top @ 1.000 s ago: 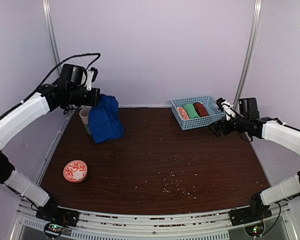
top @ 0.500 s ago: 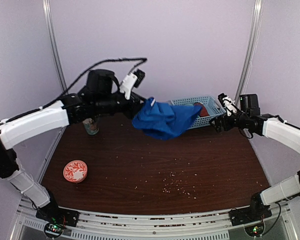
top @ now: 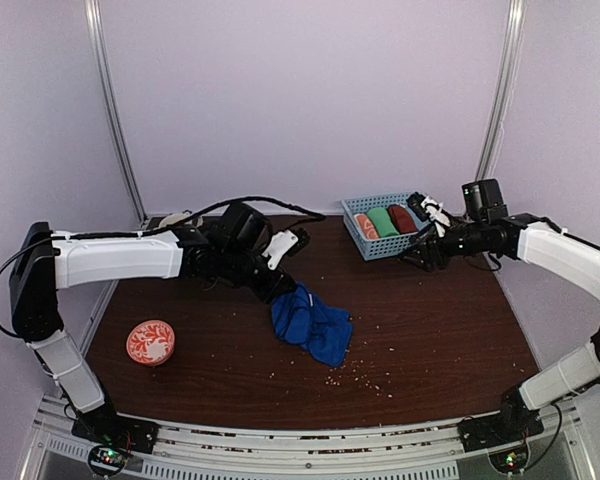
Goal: Roll the towels
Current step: Place the towel at the center of the board, then pick up the towel from the center of the board.
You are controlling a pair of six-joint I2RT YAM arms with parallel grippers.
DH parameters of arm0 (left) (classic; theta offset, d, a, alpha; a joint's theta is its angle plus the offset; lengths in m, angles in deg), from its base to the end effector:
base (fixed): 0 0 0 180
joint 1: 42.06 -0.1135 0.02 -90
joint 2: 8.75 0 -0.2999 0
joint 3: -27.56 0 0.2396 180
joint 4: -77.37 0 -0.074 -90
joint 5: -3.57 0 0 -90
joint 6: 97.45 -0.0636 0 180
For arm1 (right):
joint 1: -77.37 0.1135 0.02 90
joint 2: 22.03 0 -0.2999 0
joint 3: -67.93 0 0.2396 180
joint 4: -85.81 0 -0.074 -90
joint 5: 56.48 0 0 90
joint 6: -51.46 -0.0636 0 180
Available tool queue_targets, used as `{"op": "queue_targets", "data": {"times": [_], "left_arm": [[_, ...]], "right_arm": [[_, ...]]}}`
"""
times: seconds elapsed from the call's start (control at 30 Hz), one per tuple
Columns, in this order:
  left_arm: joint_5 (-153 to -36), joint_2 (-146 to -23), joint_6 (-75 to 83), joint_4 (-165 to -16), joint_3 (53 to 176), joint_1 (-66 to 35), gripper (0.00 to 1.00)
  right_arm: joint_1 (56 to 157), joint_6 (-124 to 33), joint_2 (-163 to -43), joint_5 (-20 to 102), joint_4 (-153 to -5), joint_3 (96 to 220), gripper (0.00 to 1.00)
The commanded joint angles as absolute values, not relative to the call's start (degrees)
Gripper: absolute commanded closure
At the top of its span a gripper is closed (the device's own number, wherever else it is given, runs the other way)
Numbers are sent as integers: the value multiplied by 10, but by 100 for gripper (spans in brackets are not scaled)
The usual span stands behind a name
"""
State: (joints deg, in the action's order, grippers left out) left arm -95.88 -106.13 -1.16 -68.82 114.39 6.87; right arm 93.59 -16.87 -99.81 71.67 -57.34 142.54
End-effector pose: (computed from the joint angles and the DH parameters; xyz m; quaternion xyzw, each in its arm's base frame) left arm 0.2496 -0.3023 0.2714 0.3637 0.8441 -0.2464 0.3073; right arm 0.2682 0.1189 0.3136 -0.4087 0.7654 0.2769 0.4129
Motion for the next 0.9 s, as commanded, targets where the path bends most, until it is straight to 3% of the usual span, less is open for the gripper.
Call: {"op": "queue_targets", "data": {"times": [0.0, 0.1, 0.27, 0.53, 0.87], "left_arm": [[-969, -1044, -11, -714, 1113, 64, 98], [-970, -1030, 4, -726, 1078, 62, 97], [-977, -979, 49, -761, 991, 57, 75], [-947, -896, 121, -763, 888, -21, 51], [-980, -905, 133, -788, 859, -63, 50]], "right_arm": [[1028, -122, -1029, 717, -527, 1435, 37], [1083, -86, -1062, 688, -509, 1430, 41], [1172, -12, -1113, 638, -483, 1424, 44], [1248, 8, -1196, 552, -525, 1435, 39], [1266, -19, -1290, 543, -532, 1481, 36]]}}
